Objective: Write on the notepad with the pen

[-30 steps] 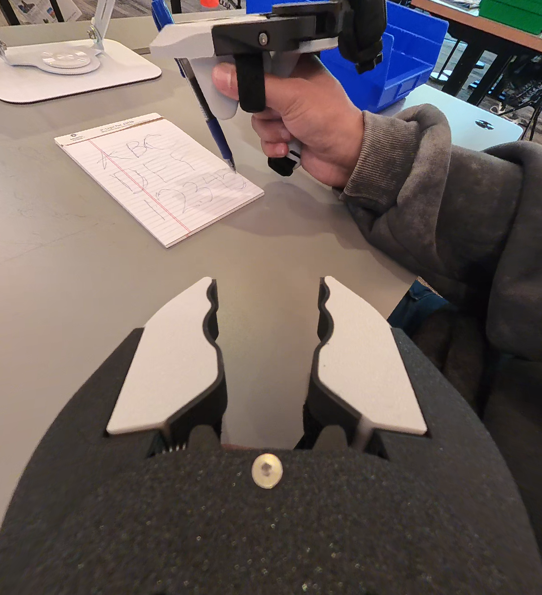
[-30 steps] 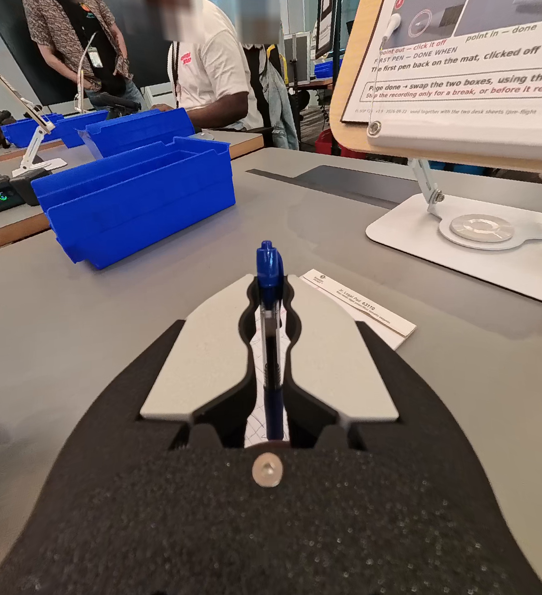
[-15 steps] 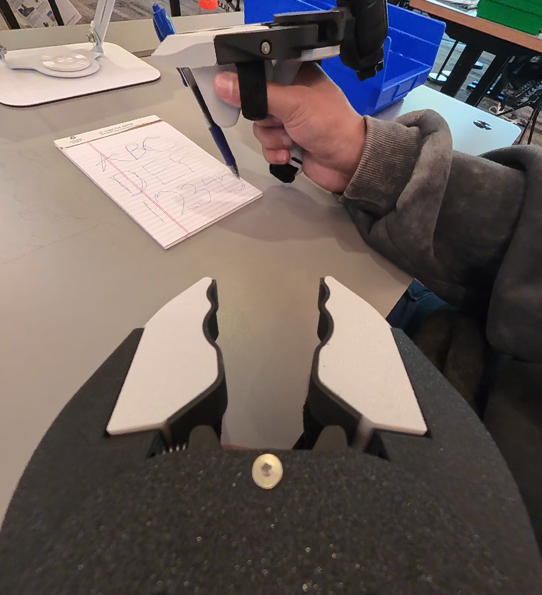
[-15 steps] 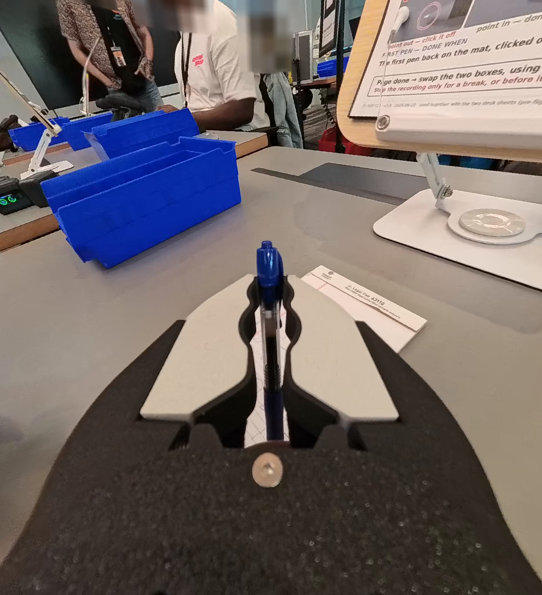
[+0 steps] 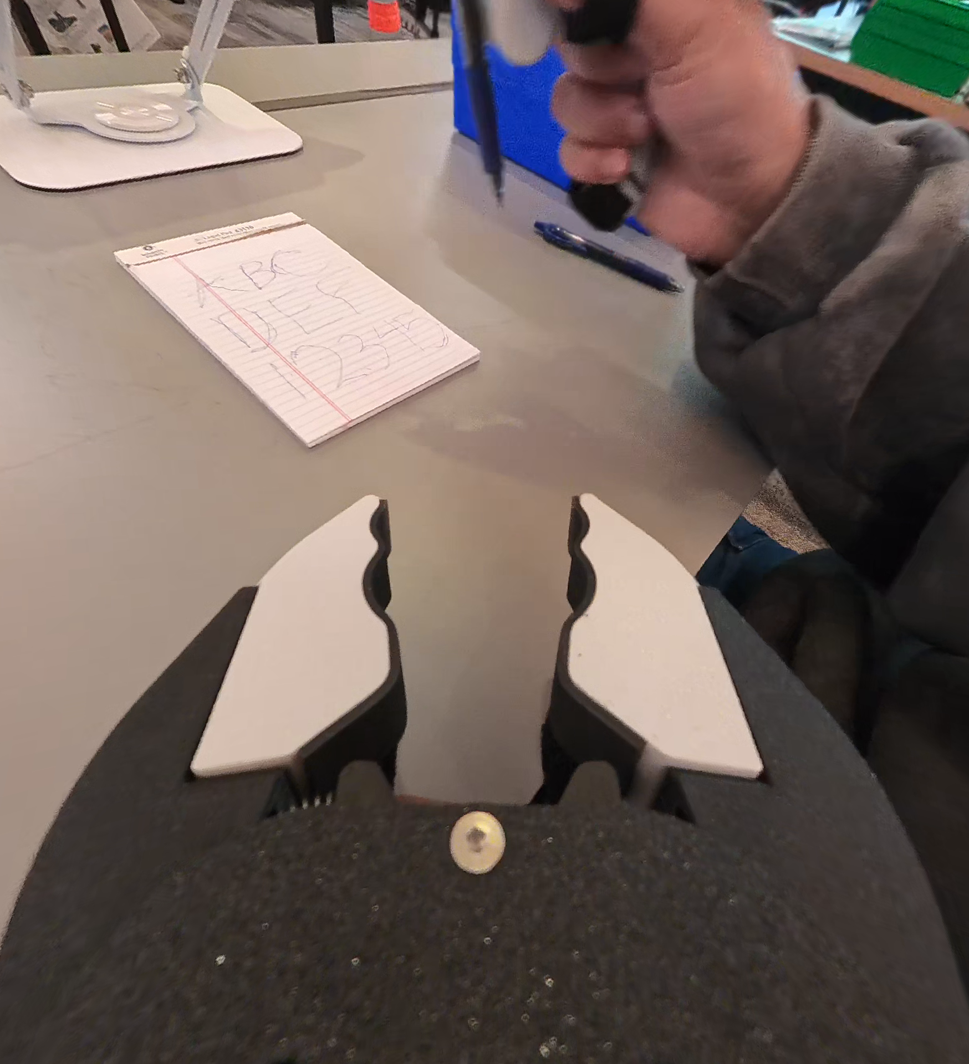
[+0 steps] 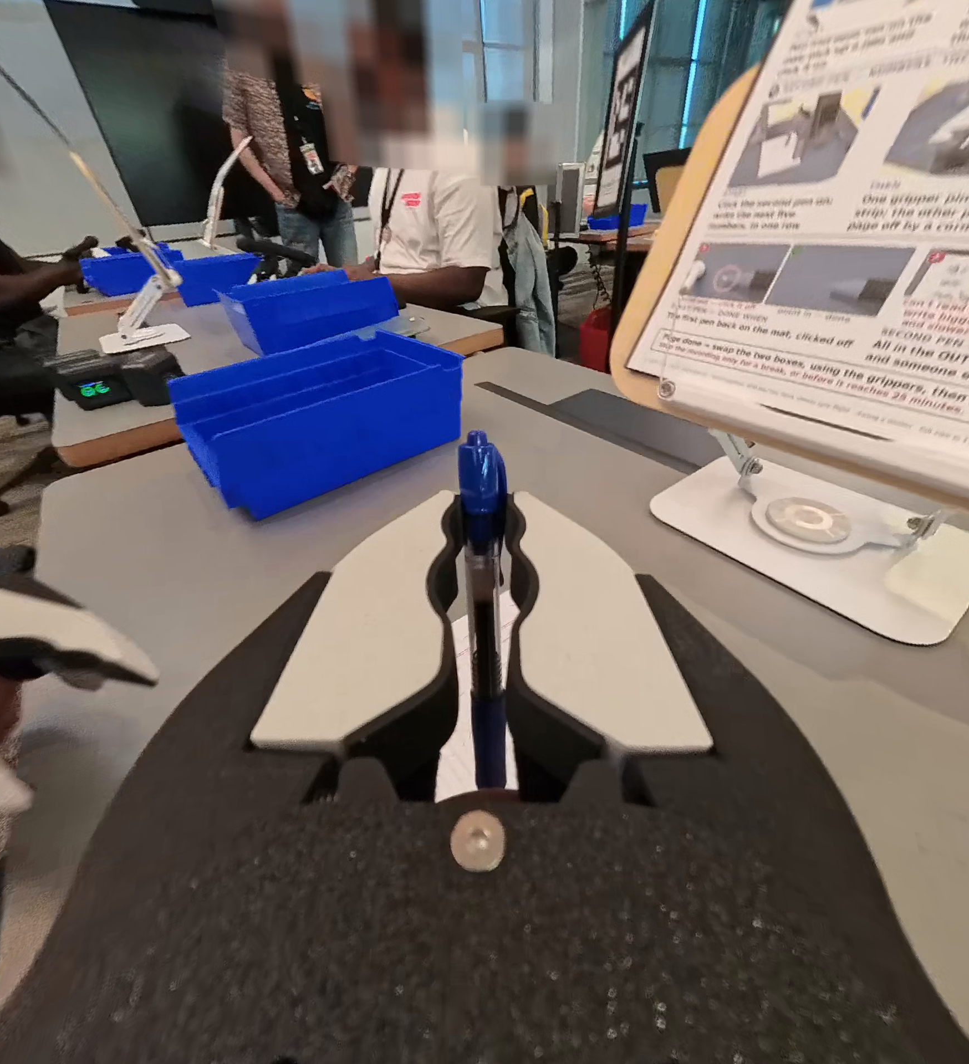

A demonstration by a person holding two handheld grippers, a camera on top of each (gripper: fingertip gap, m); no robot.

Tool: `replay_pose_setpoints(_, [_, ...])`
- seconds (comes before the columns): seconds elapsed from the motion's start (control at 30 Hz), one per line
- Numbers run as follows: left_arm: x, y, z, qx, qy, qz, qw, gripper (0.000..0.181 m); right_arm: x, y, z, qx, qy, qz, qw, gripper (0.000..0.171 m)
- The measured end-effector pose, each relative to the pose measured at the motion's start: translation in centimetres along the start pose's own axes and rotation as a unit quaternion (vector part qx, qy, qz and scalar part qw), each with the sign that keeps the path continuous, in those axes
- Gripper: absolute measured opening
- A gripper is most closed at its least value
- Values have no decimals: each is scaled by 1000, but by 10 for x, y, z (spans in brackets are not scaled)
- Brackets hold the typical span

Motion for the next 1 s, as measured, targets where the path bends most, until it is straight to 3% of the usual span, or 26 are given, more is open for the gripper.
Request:
replay_pose_setpoints(0.2, [-5,13,-3,-27,-4,-8,1000,58,-26,14,-52,-52,-47,27,997,13])
replay_pose_setpoints(0.4, [-26,25,-11,-33,-19,-13,999,57,-31,29,-78,-148,-132,51,979,13])
replay_pose_setpoints(0.73, [-50,32,-7,-34,0,21,999,53,-20,22,-80,-159,-120,58,978,13])
replay_pose_setpoints(0.87, [-62,35,-4,-20,3,33,999,42,-17,17,-73,-154,-102,47,982,13])
replay_pose_setpoints(1.0, [-85,40,-8,16,-27,24,999,19,-16,15,-62,-161,-89,46,982,13])
Point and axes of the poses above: each gripper's, where its closed fingertips meet, z out along the fingers, x out of its underside, y = z × x across the jaws, the point moved 9 cm from there along -z, back along the fingers
